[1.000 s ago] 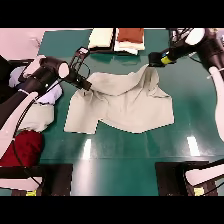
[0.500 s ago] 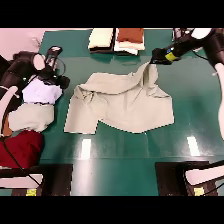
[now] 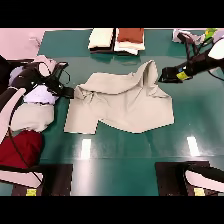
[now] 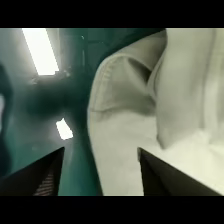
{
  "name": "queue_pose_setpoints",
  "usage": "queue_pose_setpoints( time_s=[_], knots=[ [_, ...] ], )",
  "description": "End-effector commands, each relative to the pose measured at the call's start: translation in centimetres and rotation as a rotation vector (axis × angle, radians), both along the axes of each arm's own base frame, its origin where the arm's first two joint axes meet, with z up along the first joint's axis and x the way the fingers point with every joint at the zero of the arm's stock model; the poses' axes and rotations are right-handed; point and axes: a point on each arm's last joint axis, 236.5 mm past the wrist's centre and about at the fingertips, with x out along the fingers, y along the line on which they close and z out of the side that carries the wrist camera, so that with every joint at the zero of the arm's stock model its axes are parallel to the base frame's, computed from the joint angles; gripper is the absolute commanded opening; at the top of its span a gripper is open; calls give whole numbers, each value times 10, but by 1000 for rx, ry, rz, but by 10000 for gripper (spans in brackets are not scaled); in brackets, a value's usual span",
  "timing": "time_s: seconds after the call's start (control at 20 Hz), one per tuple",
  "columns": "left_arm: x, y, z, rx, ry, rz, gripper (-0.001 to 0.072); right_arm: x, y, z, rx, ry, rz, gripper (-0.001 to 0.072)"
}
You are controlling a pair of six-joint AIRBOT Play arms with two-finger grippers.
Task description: Fold the shirts.
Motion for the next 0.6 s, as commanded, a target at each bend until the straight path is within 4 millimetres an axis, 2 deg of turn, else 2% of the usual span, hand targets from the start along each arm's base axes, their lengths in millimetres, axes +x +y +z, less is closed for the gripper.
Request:
queue_pose_setpoints(
  time_s=[0.0, 0.2, 0.25, 0.3, 0.4, 0.55],
  knots=[
    [6, -9, -25, -37, 15, -8, 550, -21, -2, -14, 10, 18, -24, 317],
    [3, -21, -30, -81, 37, -20, 548, -27, -3, -14, 18, 9, -47, 317],
    [3, -23, -30, -87, 40, -18, 517, -27, -3, -14, 21, 14, -53, 317],
    [2, -23, -30, -87, 40, -19, 378, -28, -3, -15, 20, 20, -54, 318],
    [-1, -23, -28, -86, 51, -24, 47, -33, -4, -17, 14, 39, -48, 317],
    [3, -22, -2, -86, 4, -33, 25, -56, -26, -30, -55, 151, -67, 317]
  ],
)
